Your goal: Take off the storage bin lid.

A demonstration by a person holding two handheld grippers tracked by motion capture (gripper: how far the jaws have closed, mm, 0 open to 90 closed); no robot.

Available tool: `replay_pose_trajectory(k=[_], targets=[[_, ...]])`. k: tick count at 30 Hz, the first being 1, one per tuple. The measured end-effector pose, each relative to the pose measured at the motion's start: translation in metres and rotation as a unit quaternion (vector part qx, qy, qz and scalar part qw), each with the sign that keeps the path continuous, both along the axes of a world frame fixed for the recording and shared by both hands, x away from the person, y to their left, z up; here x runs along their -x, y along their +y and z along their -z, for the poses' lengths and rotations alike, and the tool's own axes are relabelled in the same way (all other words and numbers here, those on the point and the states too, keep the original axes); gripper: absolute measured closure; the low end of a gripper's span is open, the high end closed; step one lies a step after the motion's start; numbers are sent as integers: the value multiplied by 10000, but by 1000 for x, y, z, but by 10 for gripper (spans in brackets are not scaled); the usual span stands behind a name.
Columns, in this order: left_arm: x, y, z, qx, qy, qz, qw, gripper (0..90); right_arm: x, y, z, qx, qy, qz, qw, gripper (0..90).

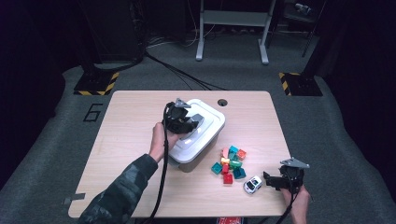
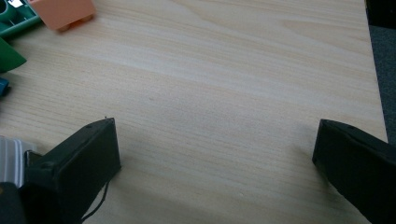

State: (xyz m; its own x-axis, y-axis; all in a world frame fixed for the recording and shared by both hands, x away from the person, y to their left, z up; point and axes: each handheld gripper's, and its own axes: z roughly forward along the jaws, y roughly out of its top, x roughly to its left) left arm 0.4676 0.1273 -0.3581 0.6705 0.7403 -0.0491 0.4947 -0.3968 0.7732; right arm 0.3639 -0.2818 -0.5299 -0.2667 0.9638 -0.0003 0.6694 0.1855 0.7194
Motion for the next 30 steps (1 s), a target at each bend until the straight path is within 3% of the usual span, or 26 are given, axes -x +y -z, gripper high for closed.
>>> replay_pose_trajectory(k=[8, 11, 23, 30], targets=[[2, 18, -25, 145, -271, -119, 9995, 670, 0, 0, 0, -9, -4, 2, 10000, 0], [3, 27, -32, 104, -331, -189, 9992, 670, 0, 0, 0, -4, 0, 4, 10000, 0], [3, 58, -44, 180, -504, -512, 9973, 669, 0, 0, 0, -1, 2, -4, 10000, 0], [4, 89, -48, 168, -597, -817, 9947, 669, 0, 0, 0, -4, -4, 3, 10000, 0]])
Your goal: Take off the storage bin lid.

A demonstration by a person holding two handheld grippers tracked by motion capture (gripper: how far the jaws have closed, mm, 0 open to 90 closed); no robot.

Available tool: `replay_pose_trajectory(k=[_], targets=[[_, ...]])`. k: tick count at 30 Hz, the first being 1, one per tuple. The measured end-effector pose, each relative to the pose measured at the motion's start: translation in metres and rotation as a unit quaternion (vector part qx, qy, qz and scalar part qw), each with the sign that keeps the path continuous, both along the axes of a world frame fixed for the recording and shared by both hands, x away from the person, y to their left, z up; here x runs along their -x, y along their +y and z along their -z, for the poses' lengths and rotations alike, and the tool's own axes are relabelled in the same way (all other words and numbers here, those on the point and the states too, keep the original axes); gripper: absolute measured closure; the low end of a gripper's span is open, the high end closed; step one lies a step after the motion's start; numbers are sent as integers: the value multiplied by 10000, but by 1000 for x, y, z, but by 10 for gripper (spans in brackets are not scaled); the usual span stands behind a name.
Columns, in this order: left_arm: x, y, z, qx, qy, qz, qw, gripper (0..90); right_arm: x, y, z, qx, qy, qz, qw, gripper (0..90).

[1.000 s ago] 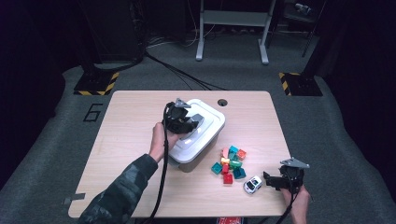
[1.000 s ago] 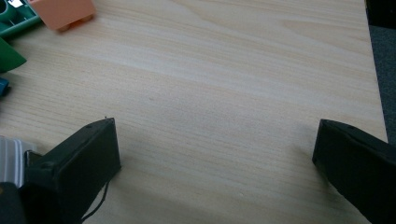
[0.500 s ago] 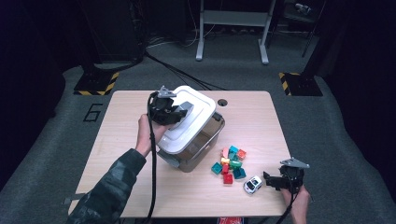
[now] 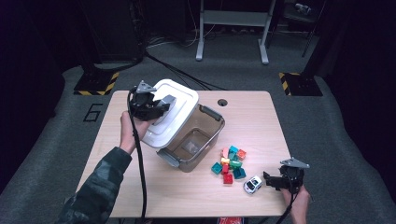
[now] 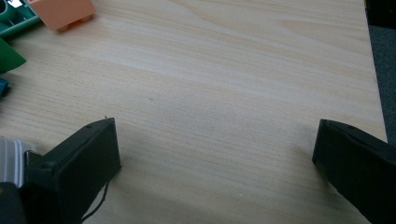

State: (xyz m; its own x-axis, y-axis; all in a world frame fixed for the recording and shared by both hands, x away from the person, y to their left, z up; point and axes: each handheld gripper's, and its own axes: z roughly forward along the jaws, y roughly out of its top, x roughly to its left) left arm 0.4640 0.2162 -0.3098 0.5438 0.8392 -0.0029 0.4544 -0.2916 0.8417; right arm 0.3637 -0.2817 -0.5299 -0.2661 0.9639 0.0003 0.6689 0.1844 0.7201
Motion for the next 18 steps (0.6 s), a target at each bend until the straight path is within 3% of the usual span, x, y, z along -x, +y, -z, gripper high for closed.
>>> replay_pose_trajectory(k=[11, 18], targets=[[3, 37, 2, 42, -6, -348, 9994, 668, 0, 0, 0, 3, 1, 11, 10000, 0], [4, 59, 8, 84, -3, -683, 9976, 668, 0, 0, 0, -1, 0, 4, 10000, 0]])
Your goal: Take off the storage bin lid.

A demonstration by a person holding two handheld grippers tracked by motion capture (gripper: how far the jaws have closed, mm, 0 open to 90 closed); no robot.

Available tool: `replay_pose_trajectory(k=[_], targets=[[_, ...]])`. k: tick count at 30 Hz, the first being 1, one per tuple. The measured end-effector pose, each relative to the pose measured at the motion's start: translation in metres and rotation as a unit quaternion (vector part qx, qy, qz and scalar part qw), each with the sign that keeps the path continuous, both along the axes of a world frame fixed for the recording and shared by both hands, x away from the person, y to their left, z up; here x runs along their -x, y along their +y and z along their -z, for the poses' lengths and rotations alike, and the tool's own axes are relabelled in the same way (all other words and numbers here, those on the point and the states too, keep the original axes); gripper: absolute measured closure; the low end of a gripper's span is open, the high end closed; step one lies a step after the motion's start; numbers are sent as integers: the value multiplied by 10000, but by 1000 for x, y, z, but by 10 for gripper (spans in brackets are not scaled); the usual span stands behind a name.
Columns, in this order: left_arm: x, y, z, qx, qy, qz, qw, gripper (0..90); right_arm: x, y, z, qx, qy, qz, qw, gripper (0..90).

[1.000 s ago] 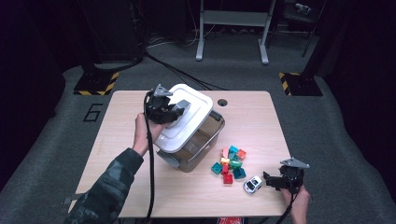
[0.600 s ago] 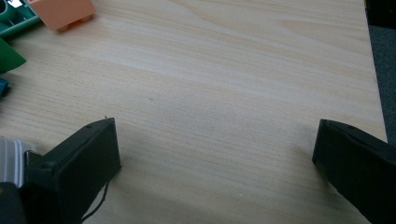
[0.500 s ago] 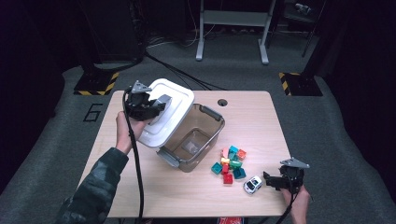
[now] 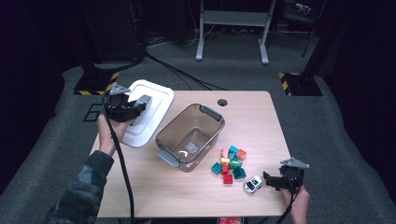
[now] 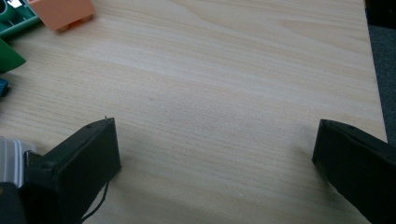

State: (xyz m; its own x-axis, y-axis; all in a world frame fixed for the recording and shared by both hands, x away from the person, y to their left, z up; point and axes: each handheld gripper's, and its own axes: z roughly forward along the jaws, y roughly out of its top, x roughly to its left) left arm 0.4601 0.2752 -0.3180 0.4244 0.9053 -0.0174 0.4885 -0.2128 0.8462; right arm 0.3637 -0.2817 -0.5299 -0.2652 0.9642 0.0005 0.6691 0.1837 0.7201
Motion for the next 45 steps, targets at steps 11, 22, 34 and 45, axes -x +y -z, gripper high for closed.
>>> replay_pose_trajectory(k=[11, 22, 34, 45], targets=[[-9, 32, 24, -74, 148, -540, 9984, 668, 0, 0, 0, 0, -1, 2, 10000, 0], [-17, 48, 45, -146, 343, -843, 9957, 668, 0, 0, 0, 1, 6, -2, 10000, 0], [-30, 60, 84, -243, 688, -1204, 9900, 668, 0, 0, 0, 2, 13, -2, 10000, 0], [-39, 69, 126, -181, 955, -1452, 9846, 668, 0, 0, 0, 0, 4, -4, 10000, 0]])
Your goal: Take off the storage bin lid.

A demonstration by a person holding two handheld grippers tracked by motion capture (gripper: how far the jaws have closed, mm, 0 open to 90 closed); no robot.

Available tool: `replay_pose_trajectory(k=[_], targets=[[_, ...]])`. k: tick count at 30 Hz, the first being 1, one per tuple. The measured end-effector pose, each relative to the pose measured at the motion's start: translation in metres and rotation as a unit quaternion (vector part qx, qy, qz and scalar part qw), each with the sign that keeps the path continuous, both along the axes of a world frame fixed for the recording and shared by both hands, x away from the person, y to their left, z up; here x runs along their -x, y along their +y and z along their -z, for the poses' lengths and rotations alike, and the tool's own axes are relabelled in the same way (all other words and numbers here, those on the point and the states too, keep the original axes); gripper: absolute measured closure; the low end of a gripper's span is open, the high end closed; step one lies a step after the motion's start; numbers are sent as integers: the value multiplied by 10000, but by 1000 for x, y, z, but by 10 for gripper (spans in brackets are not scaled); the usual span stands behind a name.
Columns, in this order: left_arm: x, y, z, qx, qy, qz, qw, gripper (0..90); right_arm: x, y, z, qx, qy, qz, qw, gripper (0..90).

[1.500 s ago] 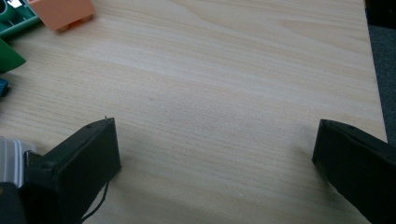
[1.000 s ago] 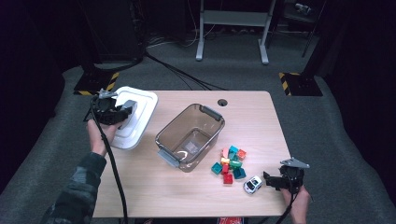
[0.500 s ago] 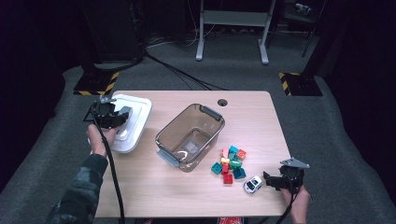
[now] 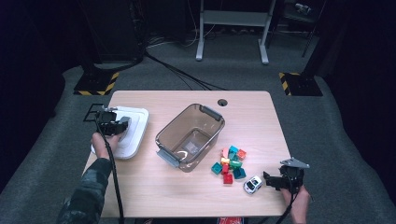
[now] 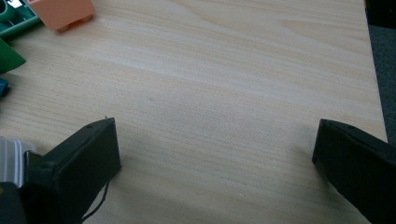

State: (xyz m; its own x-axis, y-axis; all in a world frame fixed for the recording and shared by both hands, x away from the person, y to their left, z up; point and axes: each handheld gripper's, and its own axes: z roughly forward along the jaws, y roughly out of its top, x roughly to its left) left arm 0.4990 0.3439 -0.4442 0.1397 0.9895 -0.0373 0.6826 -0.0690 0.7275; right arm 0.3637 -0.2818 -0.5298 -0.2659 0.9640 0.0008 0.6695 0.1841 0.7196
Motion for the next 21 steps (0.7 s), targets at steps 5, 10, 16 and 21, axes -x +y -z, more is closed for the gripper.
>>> replay_pose_trajectory(k=[5, 10, 16, 21], targets=[[-5, 3, 14, 13, 68, -154, 9999, 667, 0, 0, 0, 0, 1, 1, 10000, 0], [-11, 8, 26, 150, 151, -235, 9995, 667, 0, 0, 0, 0, 3, 0, 10000, 0], [-16, 13, 37, 164, 251, -218, 9993, 666, 0, 0, 0, 2, 4, 0, 10000, 0], [-16, 15, 46, -7, 289, -120, 9995, 666, 0, 0, 0, 6, -1, 0, 10000, 0]])
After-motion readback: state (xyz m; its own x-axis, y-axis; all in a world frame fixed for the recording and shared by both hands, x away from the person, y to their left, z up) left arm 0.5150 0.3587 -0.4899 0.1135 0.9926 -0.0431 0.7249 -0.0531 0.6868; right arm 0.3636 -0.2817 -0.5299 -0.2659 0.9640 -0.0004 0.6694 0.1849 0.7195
